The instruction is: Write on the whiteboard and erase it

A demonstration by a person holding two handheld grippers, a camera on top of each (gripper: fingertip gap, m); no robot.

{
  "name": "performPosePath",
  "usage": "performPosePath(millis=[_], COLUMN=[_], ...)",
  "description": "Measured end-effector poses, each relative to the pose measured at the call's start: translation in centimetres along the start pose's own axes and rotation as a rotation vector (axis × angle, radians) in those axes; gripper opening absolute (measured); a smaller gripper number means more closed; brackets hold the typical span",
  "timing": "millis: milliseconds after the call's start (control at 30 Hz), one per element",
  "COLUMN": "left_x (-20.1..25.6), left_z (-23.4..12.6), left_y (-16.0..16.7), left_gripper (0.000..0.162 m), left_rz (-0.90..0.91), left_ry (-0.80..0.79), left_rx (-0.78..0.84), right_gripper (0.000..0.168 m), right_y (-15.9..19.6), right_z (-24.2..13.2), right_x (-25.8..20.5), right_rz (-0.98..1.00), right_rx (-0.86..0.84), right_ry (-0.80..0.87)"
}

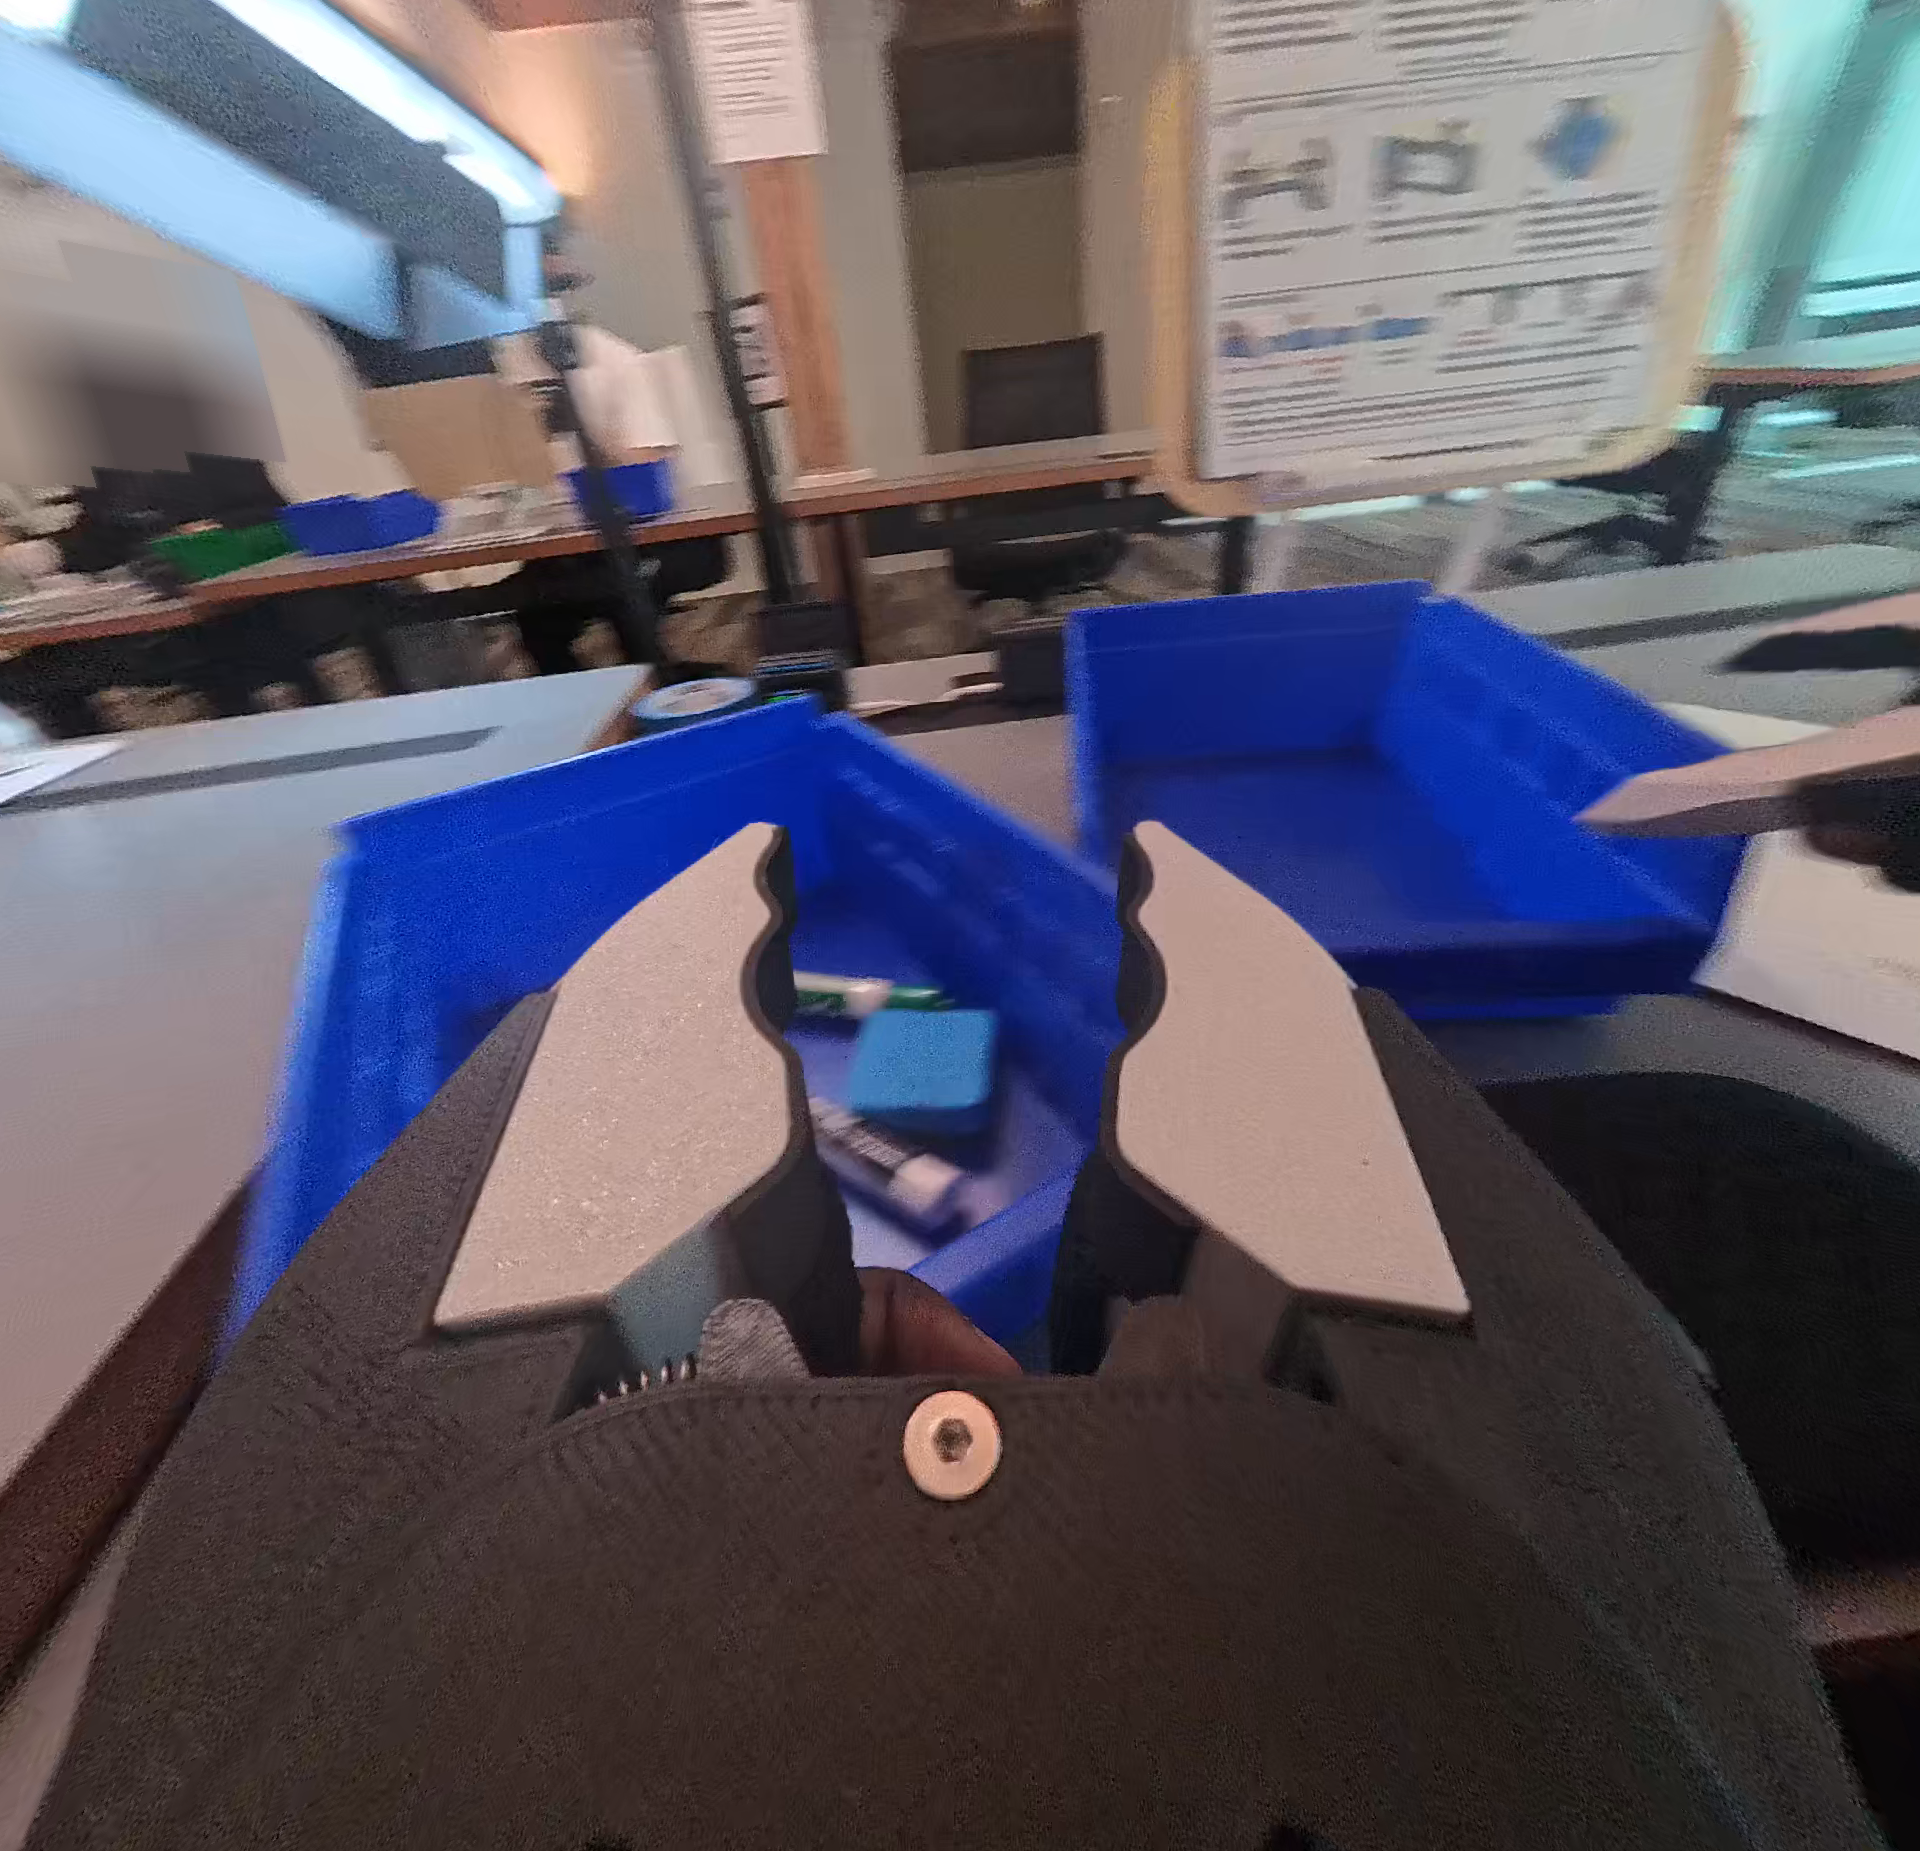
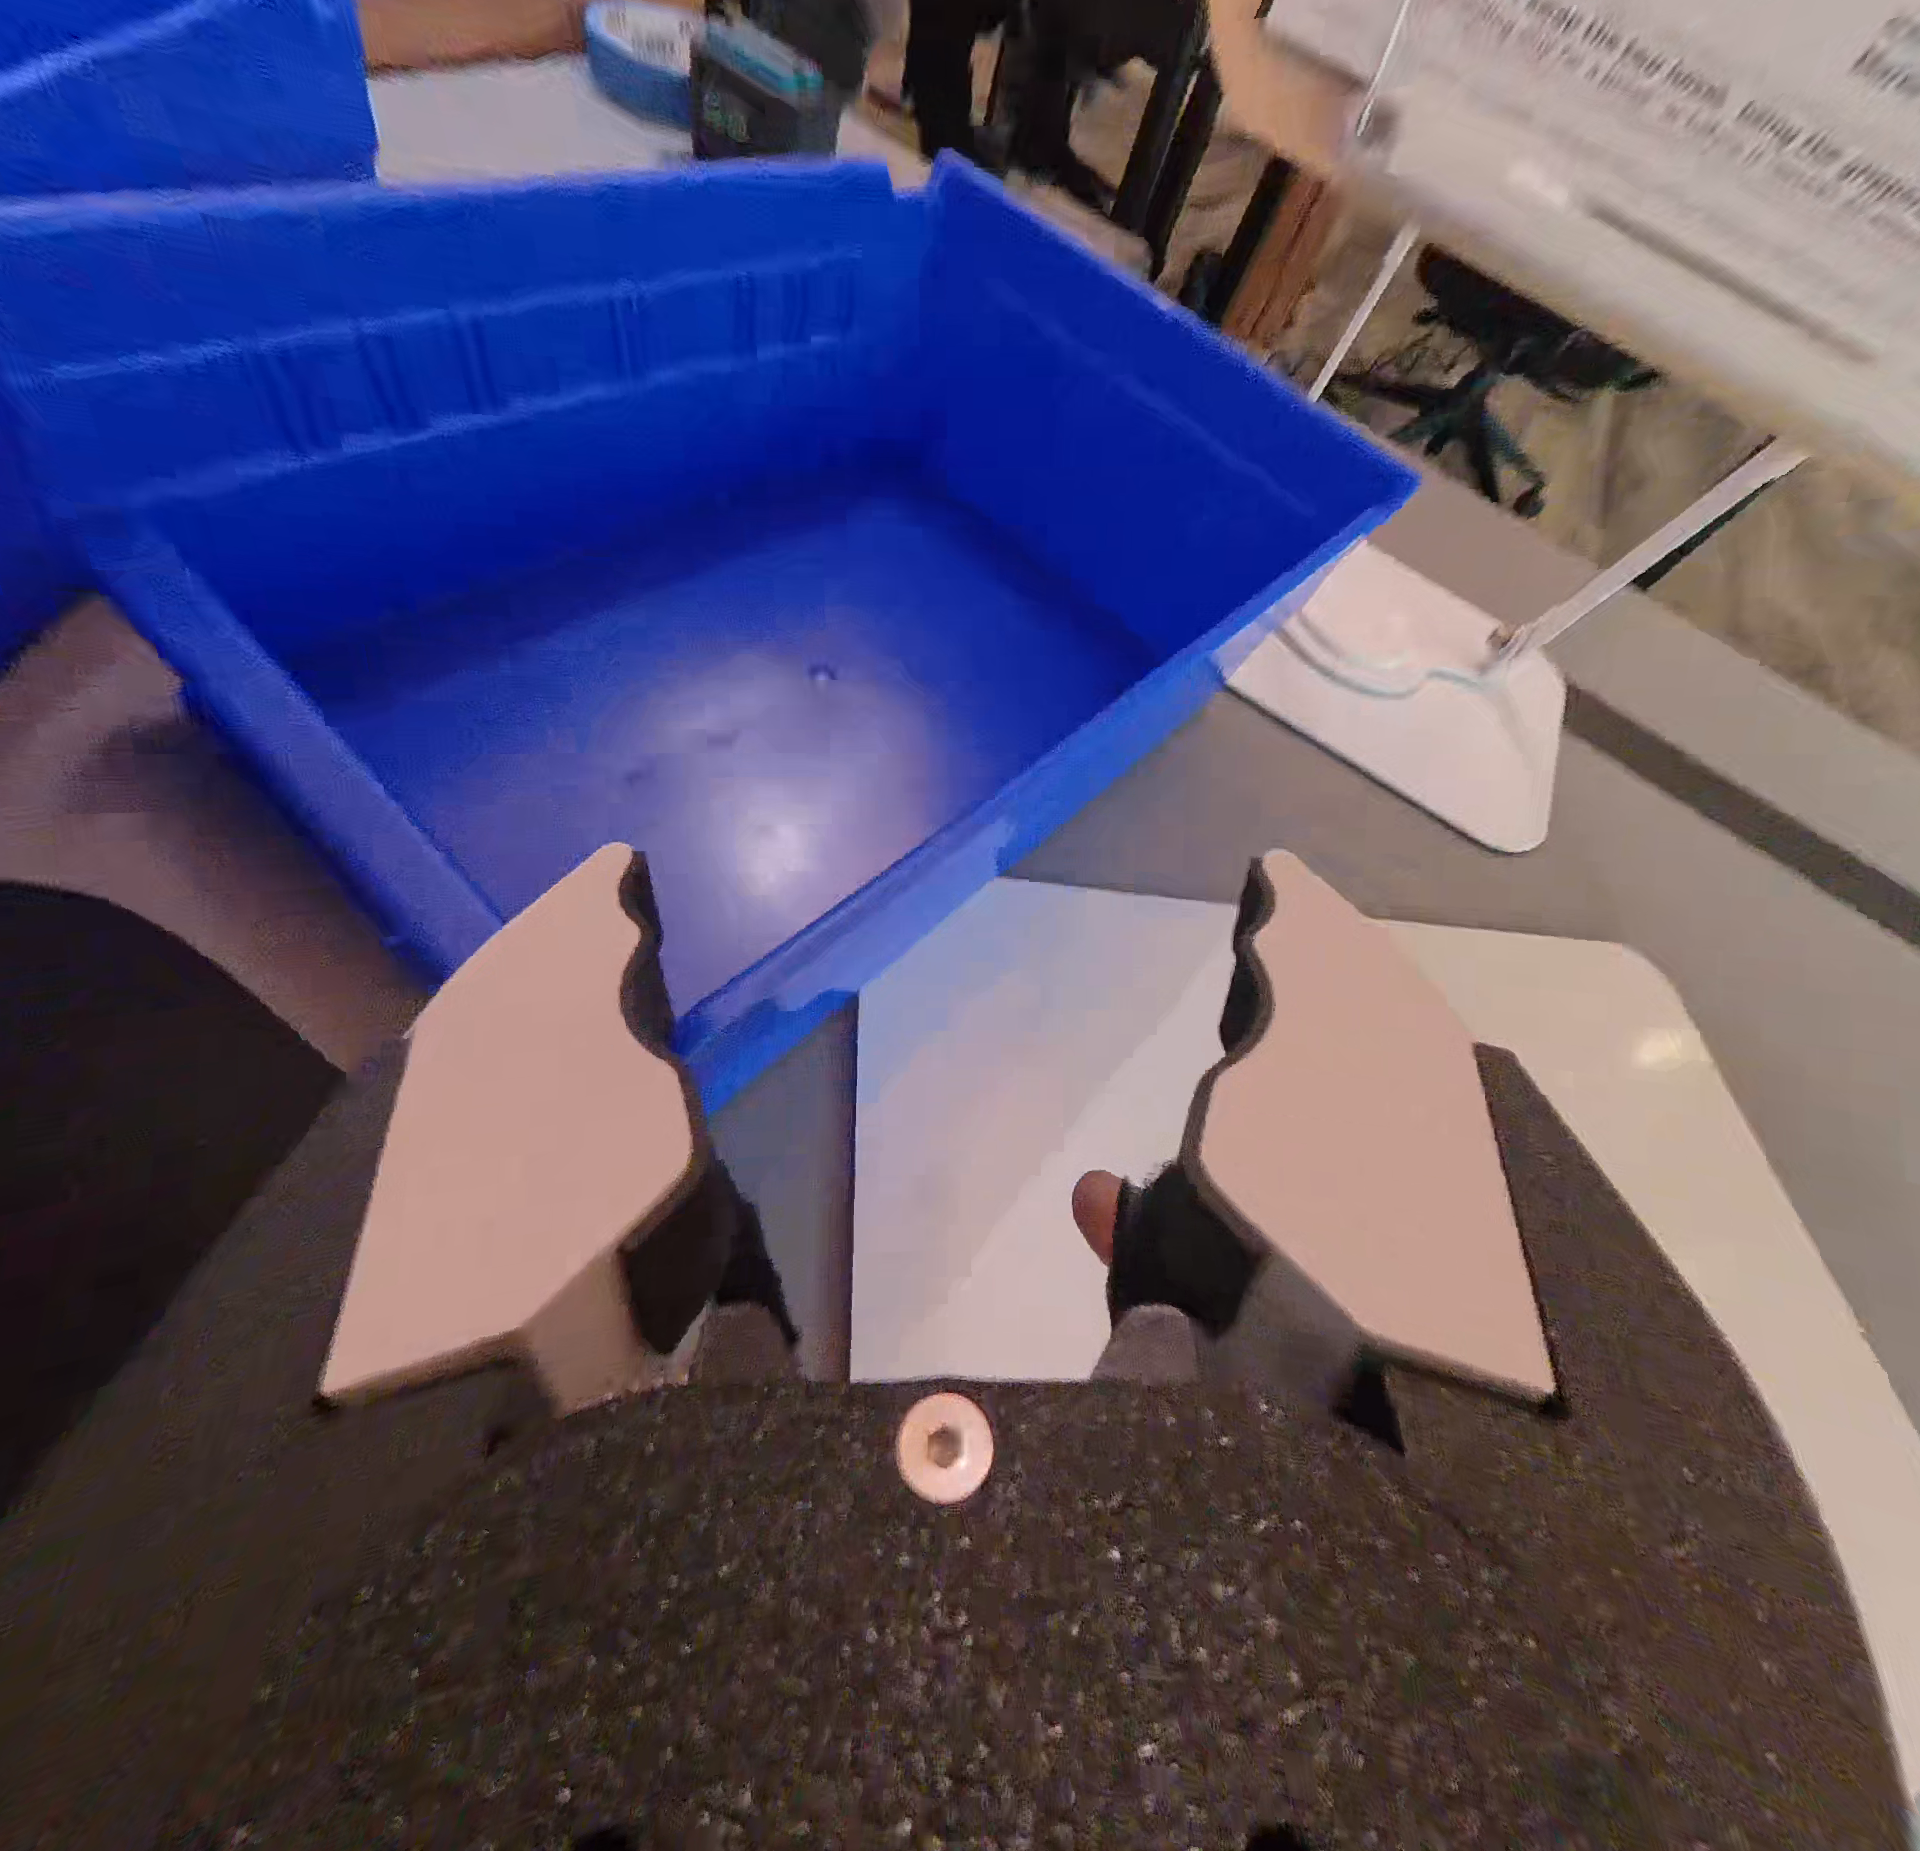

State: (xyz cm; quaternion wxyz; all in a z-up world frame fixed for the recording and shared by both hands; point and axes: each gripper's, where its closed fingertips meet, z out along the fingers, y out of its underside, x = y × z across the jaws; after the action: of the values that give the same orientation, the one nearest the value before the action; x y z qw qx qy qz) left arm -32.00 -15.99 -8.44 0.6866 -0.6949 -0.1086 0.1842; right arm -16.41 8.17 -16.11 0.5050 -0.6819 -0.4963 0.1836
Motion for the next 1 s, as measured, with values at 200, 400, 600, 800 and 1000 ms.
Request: performPosePath(millis=[200, 400, 600, 800, 1000], left_x=[9.0, 13.2, 17.2, 31.1, 47.5], left_z=[4.8, 9.7, 10.7, 15.8, 18.1], left_y=[1.5, 7.7, 2.8, -0.8, -0.6], left_gripper=[0.060, 0.039, 0.021, 0.020, 0.021], left_rz=[0.089, 0.119, 0.111, 0.144, 0.218], left_ry=[0.171, 0.184, 0.256, 0.464, 0.646], left_rx=[-0.114, -0.387, -0.211, -0.095, -0.084], right_gripper=[0.020, 0.011, 0.012, 0.012, 0.012], right_y=[3.1, 2.0, 1.9, 8.1, 17.6], right_z=[-1.3, -3.9, -7.8, -14.7, -21.3], right_x=[2.5, 4.4, 9.0, 20.7, 31.8], right_rz=[-0.153, -0.149, -0.171, -0.079, 0.030], right_rx=[-0.148, -0.062, -0.021, -0.017, -0.096], right_ry=[0.052, 0.096, 0.217, 0.438, 0.563])
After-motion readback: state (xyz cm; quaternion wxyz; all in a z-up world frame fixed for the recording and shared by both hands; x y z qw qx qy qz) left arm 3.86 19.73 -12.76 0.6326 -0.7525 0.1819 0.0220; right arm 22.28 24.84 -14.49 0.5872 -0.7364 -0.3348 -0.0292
